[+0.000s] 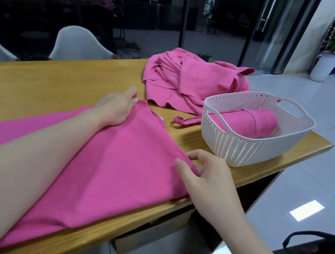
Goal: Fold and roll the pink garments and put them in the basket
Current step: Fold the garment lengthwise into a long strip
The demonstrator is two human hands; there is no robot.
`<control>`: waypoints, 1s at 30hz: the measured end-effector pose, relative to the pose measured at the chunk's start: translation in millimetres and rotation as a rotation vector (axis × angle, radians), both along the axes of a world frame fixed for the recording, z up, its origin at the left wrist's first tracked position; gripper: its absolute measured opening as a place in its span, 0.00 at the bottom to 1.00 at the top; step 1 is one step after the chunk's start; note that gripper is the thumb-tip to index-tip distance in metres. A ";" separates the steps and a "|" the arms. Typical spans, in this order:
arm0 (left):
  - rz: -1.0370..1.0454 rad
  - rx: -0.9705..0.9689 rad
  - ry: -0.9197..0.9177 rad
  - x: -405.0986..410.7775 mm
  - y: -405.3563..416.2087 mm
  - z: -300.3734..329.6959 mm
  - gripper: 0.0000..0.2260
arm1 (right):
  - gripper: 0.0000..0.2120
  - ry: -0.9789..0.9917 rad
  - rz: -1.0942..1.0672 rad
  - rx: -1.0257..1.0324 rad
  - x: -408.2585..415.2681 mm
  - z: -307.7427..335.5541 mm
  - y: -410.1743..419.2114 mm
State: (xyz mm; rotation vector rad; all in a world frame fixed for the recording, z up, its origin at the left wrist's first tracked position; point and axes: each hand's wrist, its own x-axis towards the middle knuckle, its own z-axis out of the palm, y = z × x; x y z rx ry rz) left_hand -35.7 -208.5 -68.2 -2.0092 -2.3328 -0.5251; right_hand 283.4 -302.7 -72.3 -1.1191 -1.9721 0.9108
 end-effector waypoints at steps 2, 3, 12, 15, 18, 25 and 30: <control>-0.014 -0.034 0.035 2.1 3.4 5.7 0.07 | 0.08 -0.048 -0.017 0.012 -0.5 5.2 1.2; -0.012 -0.043 0.028 4.2 5.5 9.6 0.08 | 0.09 -0.083 -0.038 0.043 -1.5 6.7 1.5; 0.046 0.031 0.024 19.9 19.1 -3.0 0.08 | 0.08 -0.346 -0.246 0.290 -1.6 4.0 -8.9; 0.024 0.033 0.018 17.0 19.9 -4.3 0.08 | 0.08 -0.402 -0.241 0.292 1.5 6.5 -9.8; 0.014 0.061 0.018 19.5 18.5 -5.4 0.08 | 0.09 -0.468 -0.267 0.329 0.1 7.7 -9.4; 0.024 -0.017 0.031 29.5 29.5 0.4 0.13 | 0.18 -0.570 -0.362 0.479 -1.6 3.2 0.6; 0.004 0.083 -0.048 28.7 32.2 -8.5 0.11 | 0.18 -0.580 -0.361 0.599 7.7 -7.9 -3.5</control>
